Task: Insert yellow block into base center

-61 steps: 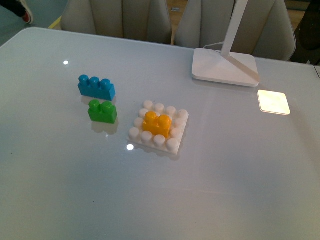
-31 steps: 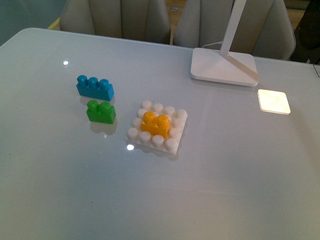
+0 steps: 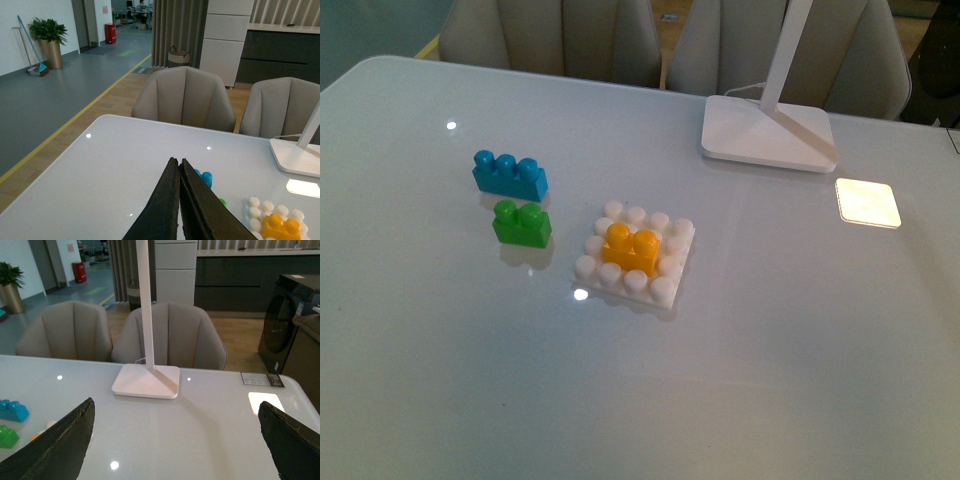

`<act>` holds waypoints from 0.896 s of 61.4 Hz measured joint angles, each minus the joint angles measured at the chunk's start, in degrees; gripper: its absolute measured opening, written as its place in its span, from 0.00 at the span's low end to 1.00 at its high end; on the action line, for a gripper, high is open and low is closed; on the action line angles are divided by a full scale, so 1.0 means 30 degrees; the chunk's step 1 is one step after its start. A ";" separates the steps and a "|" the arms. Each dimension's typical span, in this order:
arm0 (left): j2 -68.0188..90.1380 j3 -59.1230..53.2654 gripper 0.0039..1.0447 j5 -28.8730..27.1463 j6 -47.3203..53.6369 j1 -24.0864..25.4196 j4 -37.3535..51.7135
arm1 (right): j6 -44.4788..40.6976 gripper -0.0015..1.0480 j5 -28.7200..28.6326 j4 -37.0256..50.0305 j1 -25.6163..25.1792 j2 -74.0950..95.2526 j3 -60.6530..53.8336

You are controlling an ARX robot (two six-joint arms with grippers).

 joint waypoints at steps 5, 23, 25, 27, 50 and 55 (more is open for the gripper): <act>-0.0539 0.0000 0.03 0.0007 0.0000 0.0000 -0.0517 | 0.0000 0.91 0.0000 0.0000 0.0000 0.0000 0.0000; -0.3198 0.0007 0.03 0.0015 0.0000 0.0000 -0.3767 | 0.0000 0.91 0.0007 0.0000 0.0000 0.0000 0.0000; -0.4160 0.0007 0.03 0.0000 0.0000 0.0000 -0.4721 | 0.0000 0.91 0.0007 0.0000 0.0000 0.0000 0.0000; -0.4597 0.0007 0.03 0.0007 0.0000 0.0000 -0.4896 | 0.0000 0.91 0.0007 0.0000 0.0000 0.0000 0.0007; -0.4954 0.0007 0.03 0.0000 0.0000 0.0000 -0.5049 | 0.0000 0.91 0.0007 0.0000 0.0000 0.0000 0.0000; -0.4954 0.0007 0.06 0.0000 0.0000 0.0000 -0.5049 | 0.0000 0.91 0.0007 0.0000 0.0000 0.0000 0.0000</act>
